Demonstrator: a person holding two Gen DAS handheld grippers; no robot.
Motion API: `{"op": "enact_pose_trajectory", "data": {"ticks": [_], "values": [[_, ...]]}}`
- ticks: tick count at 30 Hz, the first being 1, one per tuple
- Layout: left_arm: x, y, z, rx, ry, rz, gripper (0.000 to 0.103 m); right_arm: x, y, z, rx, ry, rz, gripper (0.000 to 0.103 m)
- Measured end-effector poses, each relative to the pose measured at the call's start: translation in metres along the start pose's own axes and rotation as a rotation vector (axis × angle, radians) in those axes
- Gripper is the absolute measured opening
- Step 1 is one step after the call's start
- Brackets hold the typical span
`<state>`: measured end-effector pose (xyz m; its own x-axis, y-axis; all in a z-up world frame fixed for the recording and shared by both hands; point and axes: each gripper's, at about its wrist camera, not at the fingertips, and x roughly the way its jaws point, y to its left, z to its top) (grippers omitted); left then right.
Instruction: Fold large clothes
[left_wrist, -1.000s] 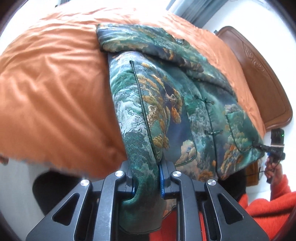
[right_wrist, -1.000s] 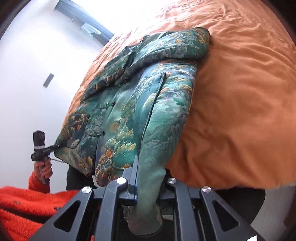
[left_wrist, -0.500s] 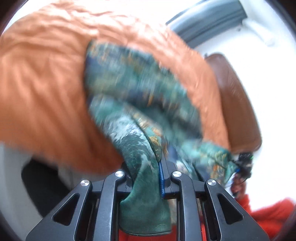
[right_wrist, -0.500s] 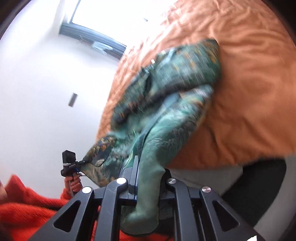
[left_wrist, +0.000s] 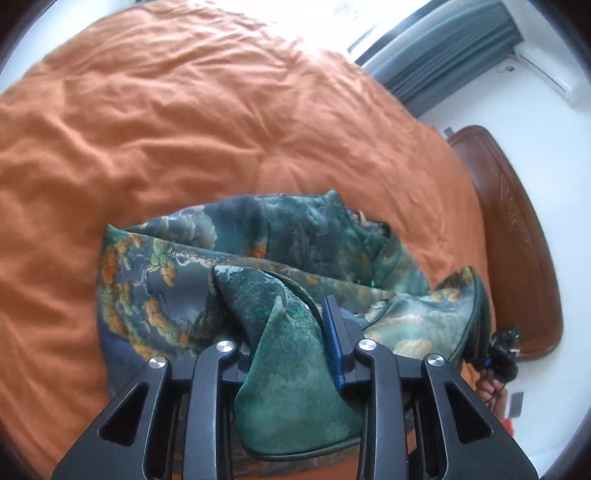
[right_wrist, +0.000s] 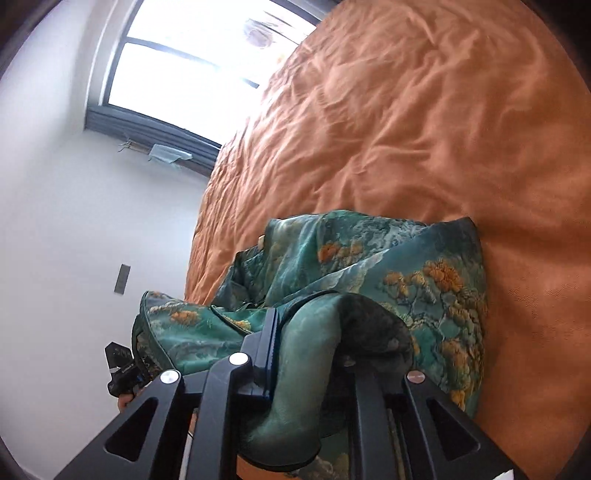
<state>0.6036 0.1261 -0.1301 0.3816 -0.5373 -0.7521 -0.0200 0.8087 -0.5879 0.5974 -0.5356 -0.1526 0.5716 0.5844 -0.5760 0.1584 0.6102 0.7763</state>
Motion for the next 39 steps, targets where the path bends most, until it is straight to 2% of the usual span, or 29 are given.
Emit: {"op": "enact_pose_trajectory", "data": {"ticks": [1,3,4,6,7,8,9,10,11,12,13,14,16,18,21,23,24,25,26,27,29,32,34,37,39], "values": [[0.006,0.002,0.002,-0.011,0.017,-0.016,0.041,0.004,-0.009,-0.006,0.040,0.004,0.000,0.017],[0.005,0.007,0.006,-0.029,0.035,-0.087,0.067,0.011,-0.026,-0.007,0.126,0.011,0.019,0.021],[0.000,0.009,0.008,-0.033,0.031,-0.117,0.071,0.014,-0.031,-0.007,0.156,0.011,0.039,0.022],[-0.013,0.013,0.012,-0.031,0.008,-0.149,0.089,0.012,-0.039,-0.007,0.194,0.002,0.096,0.037],[-0.024,0.013,0.014,-0.029,-0.021,-0.145,0.095,0.009,-0.038,-0.007,0.201,0.001,0.121,0.043],[-0.037,0.015,0.017,-0.023,-0.063,-0.139,0.100,0.006,-0.037,-0.007,0.209,-0.001,0.149,0.055],[-0.046,0.016,0.018,-0.018,-0.090,-0.134,0.101,0.002,-0.036,-0.005,0.218,-0.007,0.182,0.067],[-0.051,0.018,0.019,-0.016,-0.103,-0.134,0.101,-0.004,-0.035,-0.005,0.223,-0.022,0.201,0.072],[-0.056,0.021,0.018,-0.010,-0.105,-0.139,0.101,-0.013,-0.032,-0.004,0.221,-0.050,0.209,0.084],[-0.056,0.022,0.015,0.006,-0.102,-0.140,0.101,-0.024,-0.029,-0.001,0.210,-0.098,0.213,0.089],[-0.054,0.022,0.011,0.033,-0.090,-0.130,0.101,-0.036,-0.026,0.000,0.193,-0.134,0.206,0.089],[-0.047,0.020,0.005,0.076,-0.064,-0.099,0.101,-0.047,-0.021,0.002,0.159,-0.167,0.175,0.089],[-0.029,0.016,-0.002,0.148,-0.014,-0.016,0.101,-0.053,-0.009,0.006,0.073,-0.178,0.062,0.089],[-0.005,0.012,-0.008,0.207,0.024,0.073,0.101,-0.045,0.003,0.002,-0.048,-0.133,-0.091,0.089],[0.030,0.016,-0.010,0.232,0.049,0.173,0.100,-0.015,0.013,-0.010,-0.197,-0.055,-0.285,0.089],[0.052,0.019,-0.008,0.227,0.057,0.211,0.100,0.004,0.013,-0.015,-0.243,-0.030,-0.345,0.089],[0.058,0.020,-0.007,0.222,0.059,0.216,0.099,0.014,0.012,-0.016,-0.247,-0.021,-0.359,0.089],[0.061,0.020,-0.006,0.216,0.050,0.220,0.093,0.021,0.010,-0.018,-0.245,-0.014,-0.369,0.089],[0.060,0.020,-0.006,0.210,0.041,0.206,0.061,0.026,0.009,-0.019,-0.244,-0.015,-0.386,0.088],[0.059,0.020,-0.006,0.195,0.043,0.193,0.036,0.031,0.008,-0.021,-0.250,-0.020,-0.400,0.068],[0.052,0.019,-0.007,0.201,0.010,0.225,0.015,0.031,0.012,-0.023,-0.270,-0.025,-0.411,0.022],[0.019,0.007,-0.017,0.217,-0.087,0.199,0.009,0.027,0.029,-0.031,-0.343,-0.066,-0.465,0.016],[-0.009,-0.004,-0.025,0.253,-0.186,0.167,0.009,0.014,0.051,-0.041,-0.432,-0.139,-0.479,0.015],[-0.021,-0.019,-0.030,0.345,-0.297,0.231,0.009,-0.005,0.082,-0.052,-0.540,-0.259,-0.470,0.015],[-0.008,-0.016,-0.025,0.365,-0.308,0.285,0.010,-0.006,0.094,-0.052,-0.574,-0.321,-0.478,0.015]]}}
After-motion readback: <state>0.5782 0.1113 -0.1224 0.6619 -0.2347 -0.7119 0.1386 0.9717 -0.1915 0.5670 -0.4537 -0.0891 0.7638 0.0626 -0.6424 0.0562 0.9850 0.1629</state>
